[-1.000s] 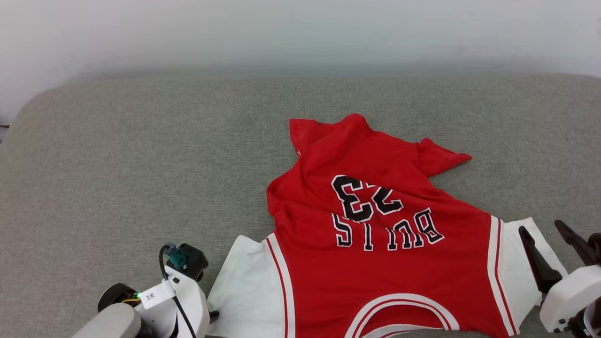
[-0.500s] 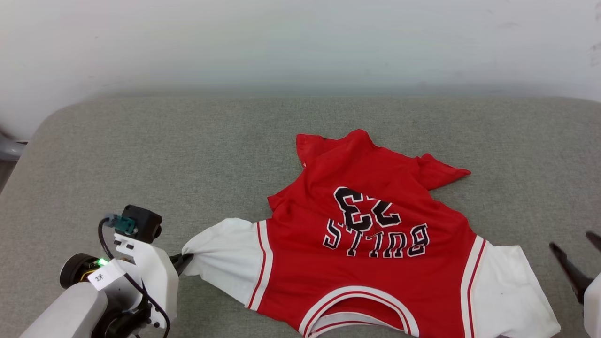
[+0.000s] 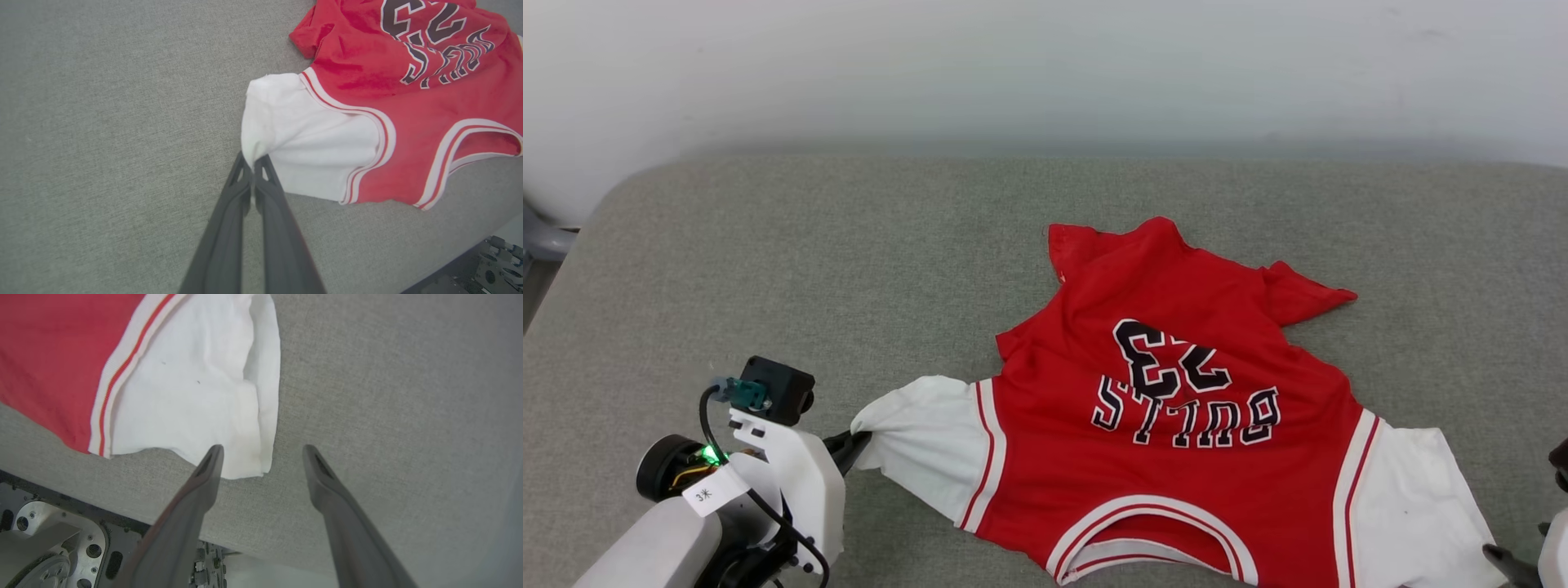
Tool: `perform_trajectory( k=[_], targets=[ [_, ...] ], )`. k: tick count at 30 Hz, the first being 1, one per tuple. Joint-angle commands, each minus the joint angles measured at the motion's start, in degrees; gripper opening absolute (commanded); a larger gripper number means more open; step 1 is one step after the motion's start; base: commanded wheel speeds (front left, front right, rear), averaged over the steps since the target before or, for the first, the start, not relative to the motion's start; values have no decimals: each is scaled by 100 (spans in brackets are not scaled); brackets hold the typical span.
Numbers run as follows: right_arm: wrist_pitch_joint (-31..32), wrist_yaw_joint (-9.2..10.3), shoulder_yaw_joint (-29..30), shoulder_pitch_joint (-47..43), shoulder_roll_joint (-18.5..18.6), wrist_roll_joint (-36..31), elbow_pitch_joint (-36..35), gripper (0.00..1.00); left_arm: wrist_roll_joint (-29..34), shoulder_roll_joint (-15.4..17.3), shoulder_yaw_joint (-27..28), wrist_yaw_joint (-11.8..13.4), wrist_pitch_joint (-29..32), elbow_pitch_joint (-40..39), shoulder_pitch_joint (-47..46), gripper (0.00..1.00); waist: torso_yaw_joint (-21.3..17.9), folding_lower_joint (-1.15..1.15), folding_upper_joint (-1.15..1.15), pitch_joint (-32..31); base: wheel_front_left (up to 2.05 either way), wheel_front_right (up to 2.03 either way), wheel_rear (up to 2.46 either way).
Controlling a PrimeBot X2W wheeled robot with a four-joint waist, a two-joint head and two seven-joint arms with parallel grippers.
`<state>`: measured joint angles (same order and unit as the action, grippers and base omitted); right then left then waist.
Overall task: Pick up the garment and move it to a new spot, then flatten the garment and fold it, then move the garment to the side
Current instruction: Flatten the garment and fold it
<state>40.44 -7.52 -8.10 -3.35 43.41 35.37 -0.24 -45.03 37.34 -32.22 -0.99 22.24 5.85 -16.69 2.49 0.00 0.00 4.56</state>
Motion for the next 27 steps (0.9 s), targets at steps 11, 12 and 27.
perform_trajectory(
  k=[11,12,27],
  targets=[
    [-446,6,-512,451,-354,89,1269,100,142,-100,-61,10,-154,-69,-157,0,130,0,0,315,0,0,0],
    [-507,6,-610,466,-408,90,1371,100,152,-111,-69,11,-171,-65,-167,0,135,0,0,339,0,0,0],
    [-1950,5,-1526,856,-458,407,2332,0,58,-217,-37,16,-584,38,105,0,58,0,0,123,0,0,0]
  ],
)
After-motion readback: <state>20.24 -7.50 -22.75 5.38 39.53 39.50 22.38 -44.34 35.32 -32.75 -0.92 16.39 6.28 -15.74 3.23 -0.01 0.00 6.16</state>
